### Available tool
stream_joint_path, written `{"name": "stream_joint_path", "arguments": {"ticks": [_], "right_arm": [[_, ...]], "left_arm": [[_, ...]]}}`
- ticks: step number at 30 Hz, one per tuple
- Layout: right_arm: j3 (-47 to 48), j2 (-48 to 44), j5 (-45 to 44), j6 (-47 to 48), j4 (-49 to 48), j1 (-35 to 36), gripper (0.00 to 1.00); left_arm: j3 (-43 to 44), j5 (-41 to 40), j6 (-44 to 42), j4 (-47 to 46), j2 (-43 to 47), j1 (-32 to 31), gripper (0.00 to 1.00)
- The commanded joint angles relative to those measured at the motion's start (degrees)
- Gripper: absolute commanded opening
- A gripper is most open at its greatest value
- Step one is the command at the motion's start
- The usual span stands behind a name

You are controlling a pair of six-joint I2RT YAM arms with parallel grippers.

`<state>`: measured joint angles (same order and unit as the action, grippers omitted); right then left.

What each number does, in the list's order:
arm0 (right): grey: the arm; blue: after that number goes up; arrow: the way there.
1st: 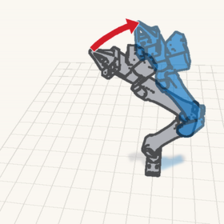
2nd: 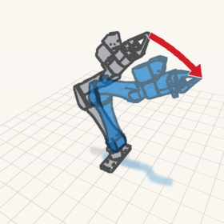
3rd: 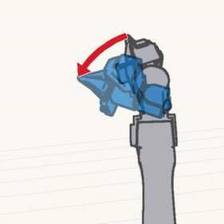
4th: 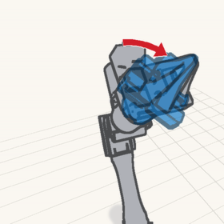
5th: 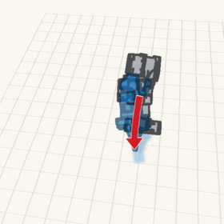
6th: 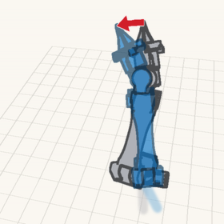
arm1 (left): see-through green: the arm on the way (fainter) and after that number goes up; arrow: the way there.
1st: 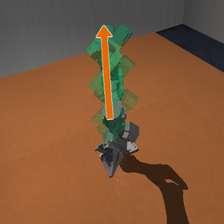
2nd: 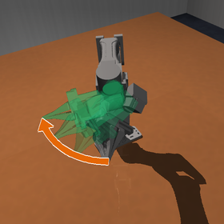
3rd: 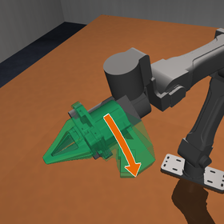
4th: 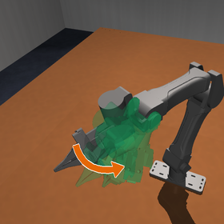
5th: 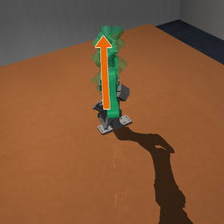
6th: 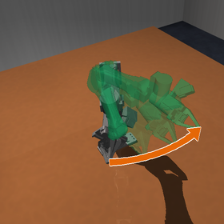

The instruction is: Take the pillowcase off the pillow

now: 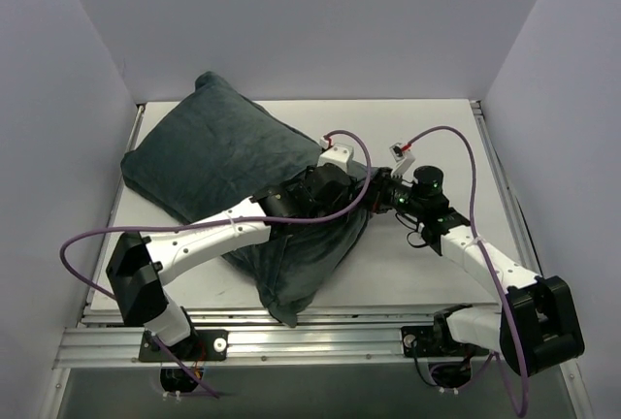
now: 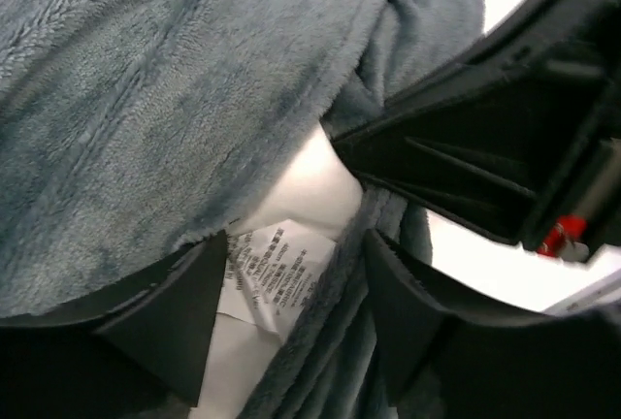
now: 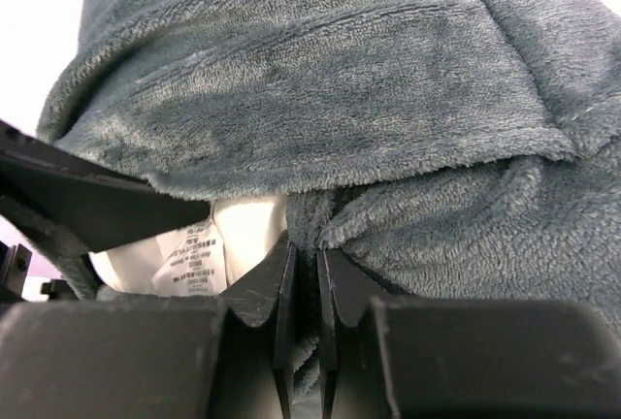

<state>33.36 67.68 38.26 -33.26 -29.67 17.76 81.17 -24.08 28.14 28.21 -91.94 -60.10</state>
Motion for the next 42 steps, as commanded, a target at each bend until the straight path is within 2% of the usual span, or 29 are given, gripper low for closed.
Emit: {"name": "stream_joint_path", "arguments": {"ticks": [1,6,9,18,23,30,34,38,41,42], "right_arm": [[2.93,-2.64,-0.81,2.4,-0.57,1.4,0.0],[3.28,-3.96,-3.19,4.07,2.77,2.1,0.0],[3.37,-4.66,-4.6,5.04,4.18,2.45,0.0],[1.79,-6.68,-6.97,6.01,6.11,2.98,0.0],[1.79,-6.6,-7.15,6.1,6.21,3.07,0.0],[2.14,-5.72,-7.76,6.1,5.94,4.21,0.0],[2.14,-5.54,-8.55,6.19,5.85,5.18,0.0],[2.67,-5.8,-9.87,6.45,6.55,5.8,0.0],[3.28,-6.16,-10.75,6.89,7.52,6.15,0.0],[3.46,-6.33,-11.45,6.89,8.04,6.41,0.0]], "left_arm": [[4.86,-6.15,3.84,6.06,-3.23,0.5,0.69],[6.46,-6.43,5.78,8.36,-5.26,2.52,0.85],[7.78,-5.63,5.96,8.36,-6.32,3.05,0.9],[7.08,-7.31,7.72,8.62,-4.74,7.8,0.87],[7.25,-4.06,6.31,8.27,-5.7,8.15,0.86],[7.6,4.81,4.56,4.4,-7.02,7.8,0.86],[9.36,5.27,3.85,4.93,-8.95,7.8,0.86],[11.29,4.83,3.85,7.39,-11.41,7.71,0.83],[9.9,4.13,5.25,7.39,-12.12,7.98,0.68],[9.63,4.12,5.52,7.22,-12.38,8.06,0.52]]}}
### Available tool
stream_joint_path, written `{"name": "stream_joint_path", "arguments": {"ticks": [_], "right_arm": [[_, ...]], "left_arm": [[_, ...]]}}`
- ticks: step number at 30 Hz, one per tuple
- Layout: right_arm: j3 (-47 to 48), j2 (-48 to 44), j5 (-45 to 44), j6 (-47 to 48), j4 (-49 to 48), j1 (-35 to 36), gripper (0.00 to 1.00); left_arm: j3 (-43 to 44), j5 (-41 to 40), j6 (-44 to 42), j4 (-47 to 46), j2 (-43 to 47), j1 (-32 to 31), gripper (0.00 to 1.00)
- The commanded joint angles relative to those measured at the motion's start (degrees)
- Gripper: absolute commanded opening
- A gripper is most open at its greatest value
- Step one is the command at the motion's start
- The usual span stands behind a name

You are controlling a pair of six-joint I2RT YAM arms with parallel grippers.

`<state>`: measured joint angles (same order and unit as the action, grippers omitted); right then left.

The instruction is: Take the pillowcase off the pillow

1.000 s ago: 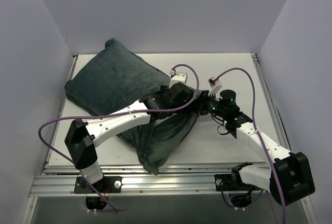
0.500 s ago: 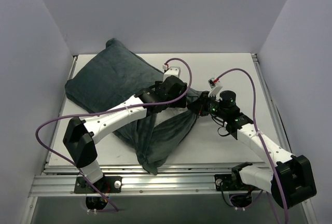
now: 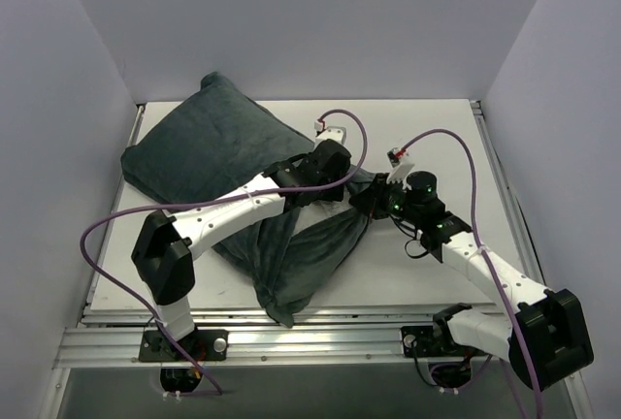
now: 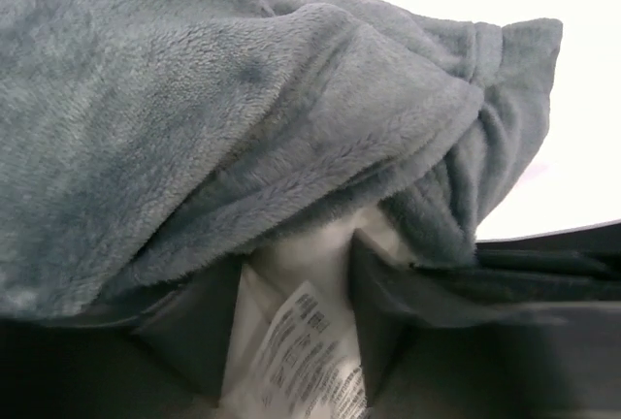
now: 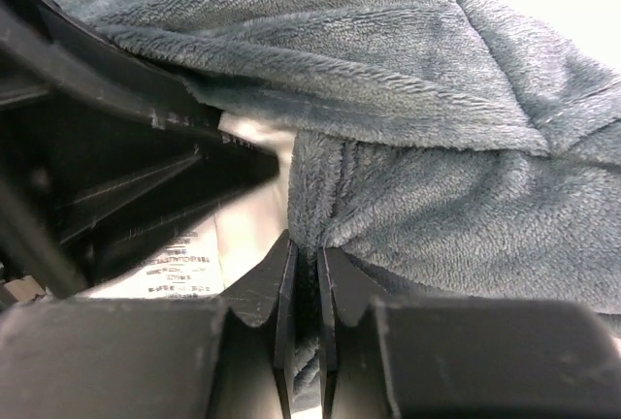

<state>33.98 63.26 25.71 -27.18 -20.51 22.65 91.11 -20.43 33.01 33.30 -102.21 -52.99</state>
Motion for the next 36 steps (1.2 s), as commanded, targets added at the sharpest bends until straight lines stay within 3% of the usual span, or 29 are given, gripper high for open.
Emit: {"name": "stream_joint_path", "arguments": {"ticks": [1,3,4,8,13,21,36], "right_arm": [[3.11,-1.92,0.74,0.9,-0.85,1.86,0.0],[3.64,-2.18,-0.48,1.43,0.38,2.22,0.0],[3.9,-2.27,-1.1,1.69,0.99,2.48,0.0],[4.6,-3.06,-7.24,3.09,5.65,2.66,0.0],[6.54,-5.43,-21.65,3.71,15.05,0.21,0.0],[9.7,-7.46,-24.83,1.52,22.53,-12.1,0.0],[16.82,-0.43,-23.26,2.65,25.61,-14.74,0.0]], "left_arm": [[-0.58,0.47,1.0,2.03,-2.2,0.96,0.42],[-0.93,0.3,1.17,1.86,-2.2,0.96,0.2],[-1.02,0.12,1.35,1.86,-2.03,0.96,0.03],[-2.34,-1.28,0.92,0.72,1.65,1.05,0.02],[-5.93,-0.76,-1.37,3.35,10.35,2.45,0.02],[-17.54,5.03,-5.67,6.34,25.3,5.26,0.02],[-31.43,10.58,-10.6,6.17,47.1,8.52,0.02]]}}
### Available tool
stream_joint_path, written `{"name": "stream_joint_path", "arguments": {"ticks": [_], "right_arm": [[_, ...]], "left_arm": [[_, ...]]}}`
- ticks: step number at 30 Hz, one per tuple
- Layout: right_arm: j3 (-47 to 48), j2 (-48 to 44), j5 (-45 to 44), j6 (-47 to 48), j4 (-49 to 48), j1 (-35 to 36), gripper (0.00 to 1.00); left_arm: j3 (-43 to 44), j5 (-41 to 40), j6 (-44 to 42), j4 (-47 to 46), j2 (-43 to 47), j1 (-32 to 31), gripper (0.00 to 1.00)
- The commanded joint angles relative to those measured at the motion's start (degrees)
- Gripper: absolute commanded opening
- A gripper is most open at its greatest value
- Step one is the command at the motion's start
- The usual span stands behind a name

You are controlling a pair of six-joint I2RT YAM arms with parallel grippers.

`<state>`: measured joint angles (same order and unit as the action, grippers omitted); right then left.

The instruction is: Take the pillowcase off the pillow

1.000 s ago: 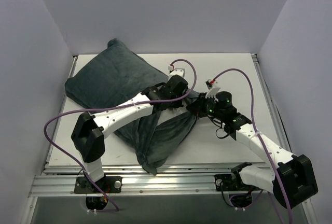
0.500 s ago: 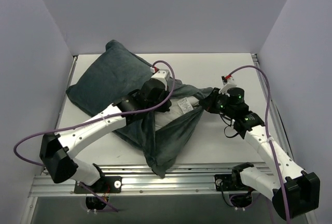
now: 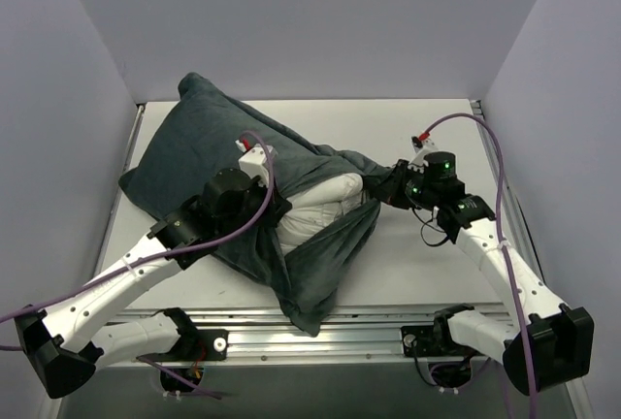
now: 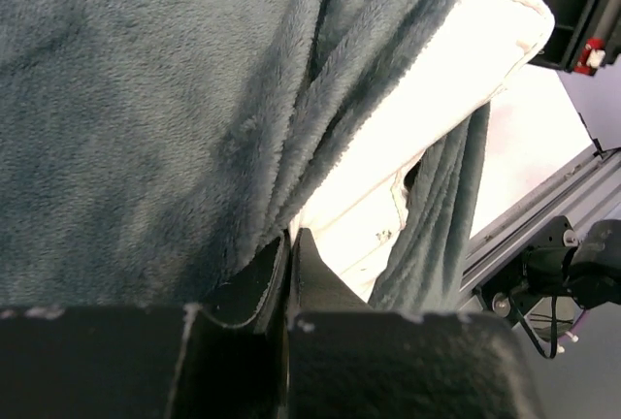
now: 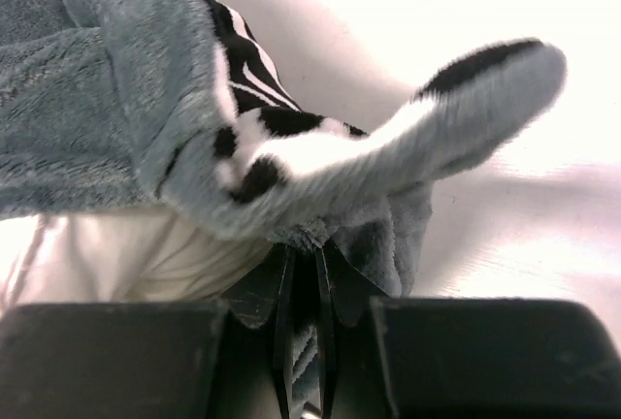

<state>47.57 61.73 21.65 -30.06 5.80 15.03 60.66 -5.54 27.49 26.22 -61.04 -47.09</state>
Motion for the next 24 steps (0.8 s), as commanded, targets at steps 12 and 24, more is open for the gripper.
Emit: {"name": "stream_joint_path", "arguments": {"ticks": [12,24], "right_arm": [[0.59,-1.09,-14.35,2.82,-0.89,5.71,0.29],[3.24,-9.79,-27.01,-10.43,7.56,14.93,0.75]], "left_arm": [[9.2,1.41,2.3,-9.76,-10.84,2.62,0.02],[25.28,-3.5,6.79,-14.71,-33.7,2.79,0.02]]}}
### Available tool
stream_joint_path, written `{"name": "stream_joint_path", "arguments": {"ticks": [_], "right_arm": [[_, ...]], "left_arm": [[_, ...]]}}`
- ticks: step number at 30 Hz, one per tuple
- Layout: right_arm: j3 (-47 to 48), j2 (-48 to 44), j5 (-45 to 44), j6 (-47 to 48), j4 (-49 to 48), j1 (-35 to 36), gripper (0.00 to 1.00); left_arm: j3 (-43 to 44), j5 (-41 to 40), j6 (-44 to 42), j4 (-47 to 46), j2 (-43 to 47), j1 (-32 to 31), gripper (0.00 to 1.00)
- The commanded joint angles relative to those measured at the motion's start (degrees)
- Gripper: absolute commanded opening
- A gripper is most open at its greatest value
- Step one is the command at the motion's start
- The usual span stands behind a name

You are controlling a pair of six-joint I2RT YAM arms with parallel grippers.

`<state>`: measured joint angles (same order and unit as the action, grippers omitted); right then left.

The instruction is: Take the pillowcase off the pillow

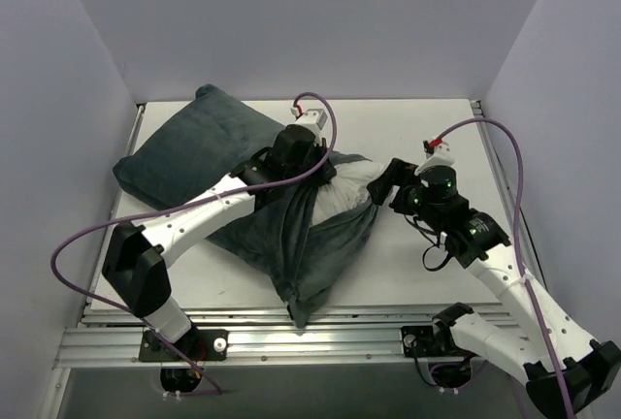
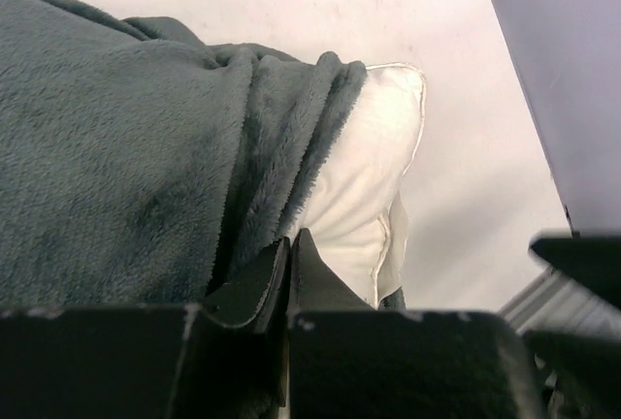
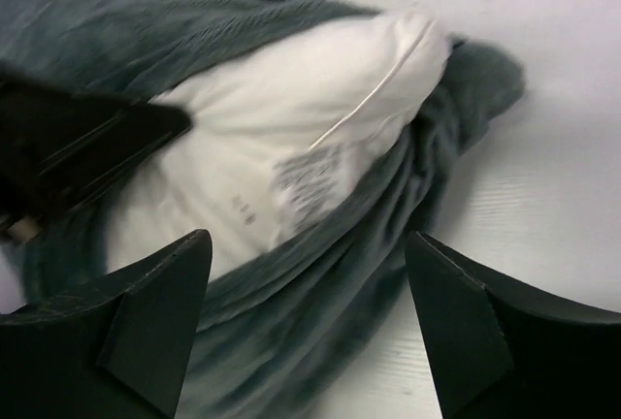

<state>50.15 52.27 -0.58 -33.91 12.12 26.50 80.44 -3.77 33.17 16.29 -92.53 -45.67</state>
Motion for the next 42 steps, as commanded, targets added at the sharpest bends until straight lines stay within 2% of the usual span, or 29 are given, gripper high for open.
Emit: {"name": "stream_joint_path", "arguments": {"ticks": [1,6,9,18,22,24,25,28,30,36,42], "right_arm": [[0.22,0.02,-5.83,-8.09,0.63,4.69,0.77],[-0.67,3.18,-11.71,-13.72,-0.17,15.22,0.79],[-0.05,6.61,-14.53,-15.22,-0.51,18.57,0.79],[-0.05,14.17,-18.4,-16.27,-2.36,20.78,0.73],[-2.07,16.37,-19.37,-16.63,-2.1,21.14,0.55],[-4.17,15.24,-19.81,-16.71,-1.67,21.05,0.37],[-4.97,14.71,-20.68,-16.89,-1.23,21.05,0.25],[-8.3,11.63,-22.09,-17.5,2.2,19.38,0.07],[-10.5,7.87,-21.57,-17.51,4.13,16.49,0.01],[-19.03,-3.56,-15.42,-16.1,7.91,5.95,0.0],[-22.55,-7.88,-6.56,-16.27,7.39,-1.44,0.0]], "left_arm": [[6.3,-5.72,1.2,-4.69,-4.22,1.37,0.02],[10.34,-6.86,1.29,-3.03,-8.45,1.81,0.02],[11.75,-6.95,1.2,-2.06,-9.77,1.9,0.02],[10.17,-7.66,1.02,-1.18,-8.28,2.08,0.02],[10.26,-7.83,1.02,-0.91,-7.67,2.86,0.03],[10.52,-7.66,1.11,-0.65,-7.49,3.39,0.02],[10.52,-7.48,1.2,-0.3,-7.14,4.18,0.02],[10.7,-6.78,1.55,0.58,-6.17,5.85,0.02],[10.96,-6.08,1.9,1.46,-5.56,8.31,0.02],[11.05,-1.69,4.8,3.92,-2.22,16.21,0.02],[9.65,6.31,8.31,4.36,0.42,23.95,0.02]]}}
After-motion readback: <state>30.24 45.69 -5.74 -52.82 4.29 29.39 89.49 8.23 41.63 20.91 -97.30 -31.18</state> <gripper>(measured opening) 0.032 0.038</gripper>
